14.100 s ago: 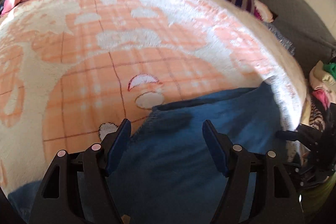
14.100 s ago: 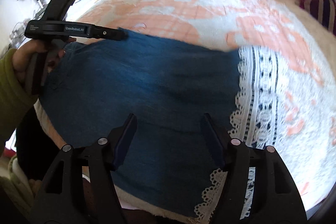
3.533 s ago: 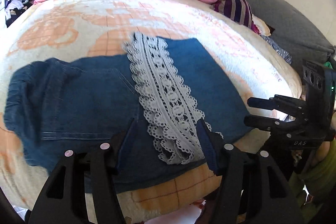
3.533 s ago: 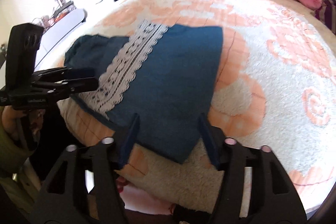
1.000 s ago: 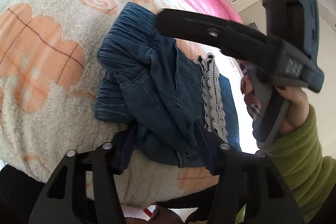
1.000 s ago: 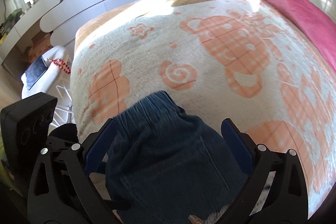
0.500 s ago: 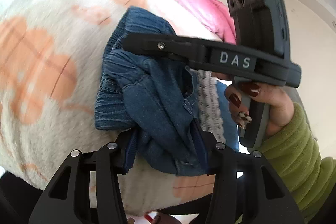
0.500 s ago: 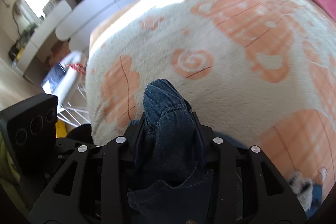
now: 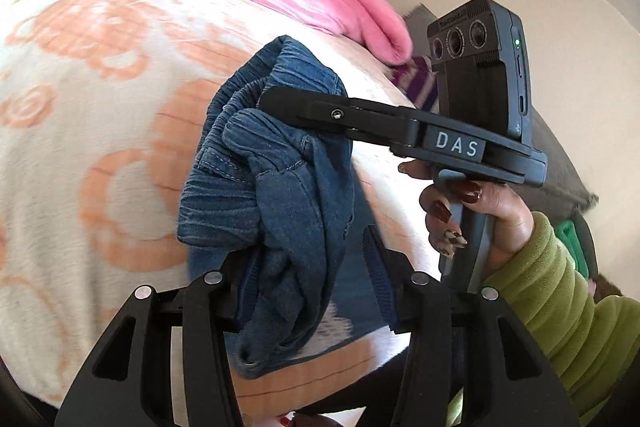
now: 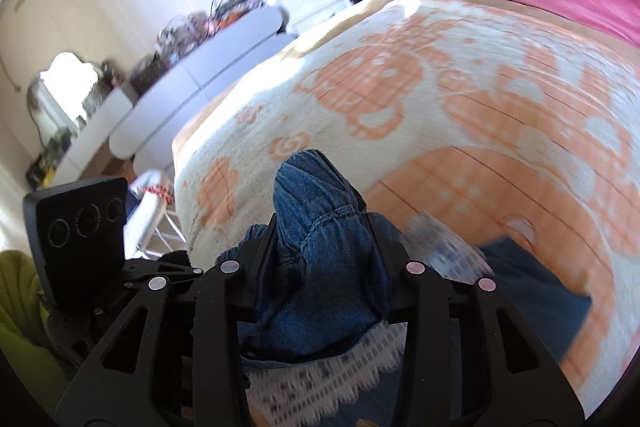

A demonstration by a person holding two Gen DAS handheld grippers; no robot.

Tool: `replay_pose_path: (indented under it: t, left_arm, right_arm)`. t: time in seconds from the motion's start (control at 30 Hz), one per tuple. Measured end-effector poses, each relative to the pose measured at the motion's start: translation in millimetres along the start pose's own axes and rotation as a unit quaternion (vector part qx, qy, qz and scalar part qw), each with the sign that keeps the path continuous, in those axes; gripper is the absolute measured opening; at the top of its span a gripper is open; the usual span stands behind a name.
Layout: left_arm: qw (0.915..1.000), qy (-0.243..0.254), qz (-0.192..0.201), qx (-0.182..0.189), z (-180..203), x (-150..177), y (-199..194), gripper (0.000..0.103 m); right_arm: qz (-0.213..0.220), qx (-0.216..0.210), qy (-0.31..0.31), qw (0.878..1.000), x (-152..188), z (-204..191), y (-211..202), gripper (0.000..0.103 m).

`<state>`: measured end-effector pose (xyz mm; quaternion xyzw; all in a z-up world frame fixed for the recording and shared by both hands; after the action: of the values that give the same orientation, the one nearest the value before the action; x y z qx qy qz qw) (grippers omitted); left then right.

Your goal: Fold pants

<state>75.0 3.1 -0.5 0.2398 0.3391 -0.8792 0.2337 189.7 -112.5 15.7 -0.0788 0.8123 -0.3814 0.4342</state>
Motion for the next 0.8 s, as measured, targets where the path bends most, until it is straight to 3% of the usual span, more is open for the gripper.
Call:
replay_pose_path:
  t: [0.17,0.33,0.5,0.63,0.73,0.8]
  left_arm:
    - [0.9985,0.036,-0.041,0.006,30.9,11.6,38.1,0.049]
    - [0.9952,0.053,-0.081,0.015,38.9,27.2,65.1,0.052]
    - [0.9915,0.066,-0.112,0.005,30.3,42.9,82.8,0.054]
    - [0.9911,0.065,-0.116,0.001,28.7,42.5,85.3,0.054]
    - [0.9916,0.064,-0.112,0.006,32.9,40.5,77.7,0.055]
    - [0.9927,0.065,-0.101,0.012,34.1,37.0,63.3,0.064]
  right_arm:
    - [0.030,0.011,0.048,0.998,34.0,35.5,-35.1,0.051]
    - [0.035,0.048,0.114,0.992,67.2,71.5,-56.7,0.052]
    - [0.026,0.062,0.093,0.993,78.2,60.2,-46.3,0.052]
    - [-0.029,0.163,0.068,0.984,90.4,68.3,-27.2,0.051]
    - [-0.015,0.161,0.067,0.985,93.1,67.5,-32.2,0.052]
    - [0.012,0.160,0.060,0.985,93.7,62.3,-48.2,0.053]
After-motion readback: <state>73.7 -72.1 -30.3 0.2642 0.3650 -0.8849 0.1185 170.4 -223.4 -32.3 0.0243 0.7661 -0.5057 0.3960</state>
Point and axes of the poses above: each gripper's, at about its wrist camera, not at the fingertips, and y roughly the way its jaws point, z to its right, x to its underside, the point moved 2 cm from there along y, roughly the way its jaws point, and after that the axes turned 9 degrees about x, right-handed, at the moved point
